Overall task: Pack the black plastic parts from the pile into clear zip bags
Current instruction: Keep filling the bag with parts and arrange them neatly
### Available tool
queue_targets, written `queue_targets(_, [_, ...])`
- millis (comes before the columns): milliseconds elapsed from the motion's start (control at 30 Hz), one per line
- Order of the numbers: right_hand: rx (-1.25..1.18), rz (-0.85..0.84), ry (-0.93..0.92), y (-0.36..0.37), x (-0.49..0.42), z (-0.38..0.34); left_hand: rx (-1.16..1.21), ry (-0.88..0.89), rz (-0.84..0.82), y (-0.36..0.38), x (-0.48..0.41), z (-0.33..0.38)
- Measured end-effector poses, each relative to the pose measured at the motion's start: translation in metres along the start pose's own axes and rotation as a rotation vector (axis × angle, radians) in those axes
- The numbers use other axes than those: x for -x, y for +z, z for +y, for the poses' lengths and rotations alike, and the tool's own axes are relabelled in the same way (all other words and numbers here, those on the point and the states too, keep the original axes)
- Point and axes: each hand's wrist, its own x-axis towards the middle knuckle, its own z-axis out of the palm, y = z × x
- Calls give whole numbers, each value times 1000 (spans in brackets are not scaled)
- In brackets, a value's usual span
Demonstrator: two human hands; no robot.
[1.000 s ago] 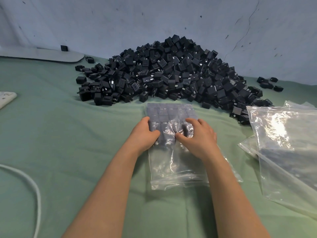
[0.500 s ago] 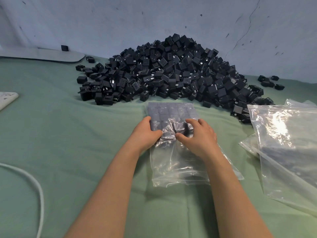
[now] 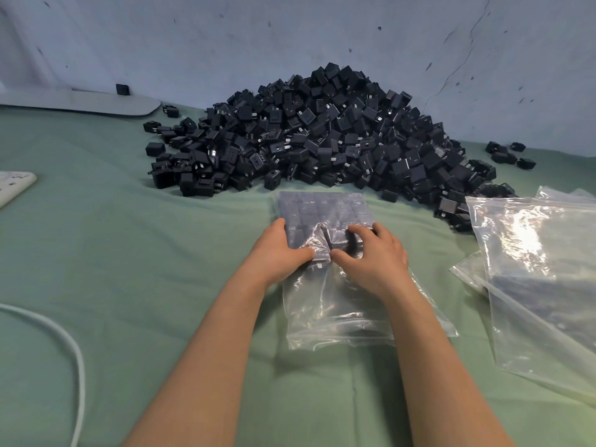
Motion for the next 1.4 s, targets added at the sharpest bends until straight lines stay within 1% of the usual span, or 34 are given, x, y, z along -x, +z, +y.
queue_targets(533, [-55,-11,-28,-4,2,1,-55,-9,-46,-1,3,4])
queue_targets(1000, [-25,5,-19,0,0,1,-109,-24,-85,1,1,1])
queue_targets(1167, [-64,-13,-23,-3,1,3,-184,-22,-133,-1,0,-3])
queue_targets(1400, [-118,-63,-72,-9,0,7,-191,-12,-153,1,1,-4])
